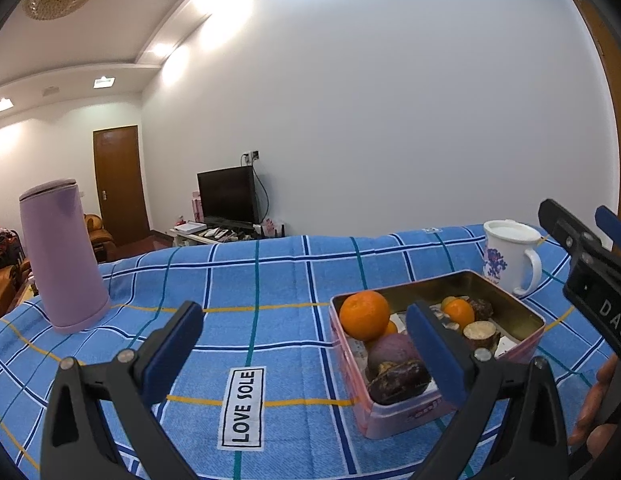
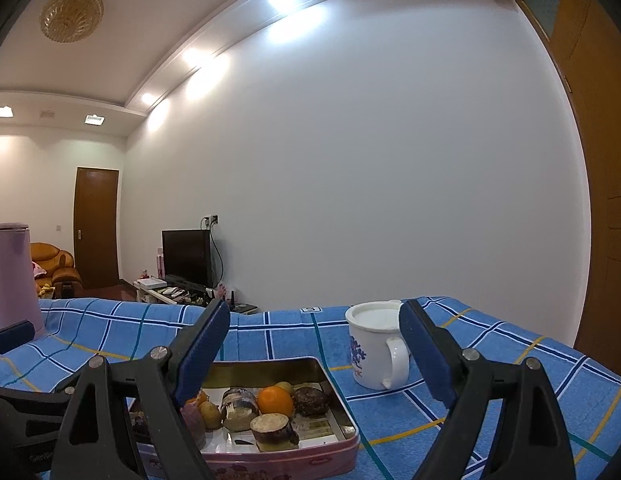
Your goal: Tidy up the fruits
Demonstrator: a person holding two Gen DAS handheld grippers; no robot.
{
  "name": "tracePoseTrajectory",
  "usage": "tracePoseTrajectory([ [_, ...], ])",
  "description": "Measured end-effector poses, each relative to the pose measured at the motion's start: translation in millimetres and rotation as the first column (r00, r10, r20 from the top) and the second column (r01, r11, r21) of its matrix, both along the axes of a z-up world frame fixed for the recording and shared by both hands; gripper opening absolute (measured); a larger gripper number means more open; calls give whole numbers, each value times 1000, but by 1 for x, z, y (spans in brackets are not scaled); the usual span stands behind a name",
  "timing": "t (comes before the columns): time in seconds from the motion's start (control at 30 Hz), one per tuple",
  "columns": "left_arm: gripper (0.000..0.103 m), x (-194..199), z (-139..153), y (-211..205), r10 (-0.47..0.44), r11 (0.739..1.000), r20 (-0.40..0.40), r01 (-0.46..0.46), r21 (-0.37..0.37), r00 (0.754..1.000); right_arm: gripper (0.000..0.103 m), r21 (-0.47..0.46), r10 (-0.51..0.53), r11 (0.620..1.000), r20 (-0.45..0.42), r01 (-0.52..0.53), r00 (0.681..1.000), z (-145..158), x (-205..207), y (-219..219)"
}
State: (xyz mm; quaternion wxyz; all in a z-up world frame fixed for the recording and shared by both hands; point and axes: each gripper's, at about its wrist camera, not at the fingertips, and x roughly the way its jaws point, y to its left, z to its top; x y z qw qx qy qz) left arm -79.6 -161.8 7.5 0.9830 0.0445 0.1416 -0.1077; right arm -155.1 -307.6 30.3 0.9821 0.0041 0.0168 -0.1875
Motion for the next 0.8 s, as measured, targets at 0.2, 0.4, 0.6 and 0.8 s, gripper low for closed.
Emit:
tracePoseTrajectory([
  [0.2, 103, 0, 0, 0, 0, 1000, -2, 0, 0, 1000, 88, 2, -2, 1000, 2, 2, 1000, 0, 0, -1],
  [0.4, 103, 0, 0, 1, 0, 1000, -3, 0, 0, 1000, 88, 2, -2, 1000, 1, 2, 1000, 0, 1, -1],
  [0.6, 103, 1, 0, 1, 2, 1000, -7, -2, -1, 1000, 88, 2, -3, 1000, 1, 3, 1000, -1, 1, -1],
  [0.8, 103, 2, -1, 2, 10, 1000, -14, -10, -1, 1000, 88, 2, -5, 1000, -1, 5, 1000, -2, 2, -2],
])
